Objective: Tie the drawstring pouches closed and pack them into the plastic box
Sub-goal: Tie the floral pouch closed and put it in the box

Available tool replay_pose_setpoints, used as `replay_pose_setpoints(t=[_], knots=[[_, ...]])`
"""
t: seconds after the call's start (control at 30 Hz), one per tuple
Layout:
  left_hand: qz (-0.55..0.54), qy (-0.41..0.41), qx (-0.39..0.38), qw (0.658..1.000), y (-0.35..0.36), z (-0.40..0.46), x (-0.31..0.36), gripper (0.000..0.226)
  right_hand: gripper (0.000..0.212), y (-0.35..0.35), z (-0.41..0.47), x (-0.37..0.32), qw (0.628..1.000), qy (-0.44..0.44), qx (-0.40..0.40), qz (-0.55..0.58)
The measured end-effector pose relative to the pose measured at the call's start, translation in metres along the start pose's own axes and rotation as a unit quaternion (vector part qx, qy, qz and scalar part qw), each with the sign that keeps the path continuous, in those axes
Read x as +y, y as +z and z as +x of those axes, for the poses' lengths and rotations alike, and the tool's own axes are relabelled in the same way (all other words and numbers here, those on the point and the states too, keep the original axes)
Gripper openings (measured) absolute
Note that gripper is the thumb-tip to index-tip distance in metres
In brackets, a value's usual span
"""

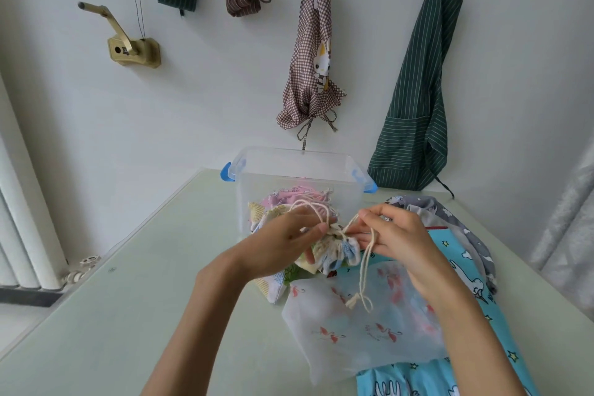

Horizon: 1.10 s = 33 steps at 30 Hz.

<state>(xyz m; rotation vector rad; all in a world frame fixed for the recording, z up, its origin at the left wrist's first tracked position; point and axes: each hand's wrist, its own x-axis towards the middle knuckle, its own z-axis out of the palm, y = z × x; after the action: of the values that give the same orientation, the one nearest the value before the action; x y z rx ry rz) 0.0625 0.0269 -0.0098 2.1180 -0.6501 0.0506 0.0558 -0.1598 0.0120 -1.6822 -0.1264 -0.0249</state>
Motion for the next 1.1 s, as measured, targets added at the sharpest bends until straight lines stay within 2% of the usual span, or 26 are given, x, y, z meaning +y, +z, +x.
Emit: replay_pose_setpoints(t=[0.07,0.23,0.3,0.43,0.5,0.57,0.63,0.67,0.7,0.77,0.83,0.87,0.9,1.0,1.1], knots=[[-0.010,0.013,0.016,1.000,-0.001,0.000,0.001,0.043,0.017,-0.001,-0.001,-0.001,1.000,0.023,-0.018,-0.006],[-0.087,-0.007,0.122,0.989,0.002,0.001,0.003,0.013,0.018,0.003,-0.003,-0.003,0.998,0.040,-0.053,-0.004],[-0.027,-0.028,0.158,0.987,0.003,0.002,0.004,0.013,0.017,0.006,-0.003,-0.003,0.998,0.034,-0.046,0.009],[0.215,-0.071,0.197,0.954,0.005,0.000,0.013,0.028,0.015,0.008,-0.001,-0.002,1.000,0.016,-0.014,0.010],[0.253,-0.079,0.198,0.944,0.005,0.000,0.013,0.029,0.016,0.008,0.000,0.000,1.000,0.014,-0.015,-0.003],[0.249,-0.082,0.184,0.947,0.006,0.000,0.014,0.026,0.018,0.010,0.001,0.003,0.999,0.008,-0.018,-0.029],[0.159,-0.068,0.195,0.965,0.008,0.001,0.014,0.025,0.020,0.011,0.003,0.006,0.998,-0.014,0.005,-0.063],[0.048,-0.062,0.224,0.971,0.009,0.003,0.014,0.025,0.021,0.010,0.004,0.007,0.997,-0.021,0.021,-0.077],[-0.092,-0.062,0.251,0.961,0.010,0.004,0.014,0.026,0.021,0.010,0.005,0.007,0.996,-0.019,0.030,-0.076],[-0.352,-0.071,0.259,0.897,0.012,0.005,0.019,0.029,0.021,0.010,0.007,0.009,1.000,0.010,0.012,-0.025],[-0.475,-0.056,0.241,0.845,0.016,0.007,0.024,0.031,0.022,0.012,0.007,0.010,0.998,0.040,-0.028,0.037],[-0.499,-0.045,0.239,0.832,0.017,0.007,0.025,0.030,0.022,0.012,0.006,0.010,0.997,0.046,-0.046,0.042],[-0.494,-0.036,0.244,0.833,0.017,0.008,0.025,0.029,0.021,0.012,0.006,0.009,0.997,0.046,-0.058,0.034],[-0.375,-0.034,0.284,0.882,0.011,0.004,0.025,0.027,0.021,0.007,0.006,0.008,0.998,0.037,-0.058,0.010],[-0.311,-0.053,0.306,0.898,0.007,0.001,0.026,0.028,0.019,0.002,0.007,0.010,0.998,0.040,-0.030,-0.026]])
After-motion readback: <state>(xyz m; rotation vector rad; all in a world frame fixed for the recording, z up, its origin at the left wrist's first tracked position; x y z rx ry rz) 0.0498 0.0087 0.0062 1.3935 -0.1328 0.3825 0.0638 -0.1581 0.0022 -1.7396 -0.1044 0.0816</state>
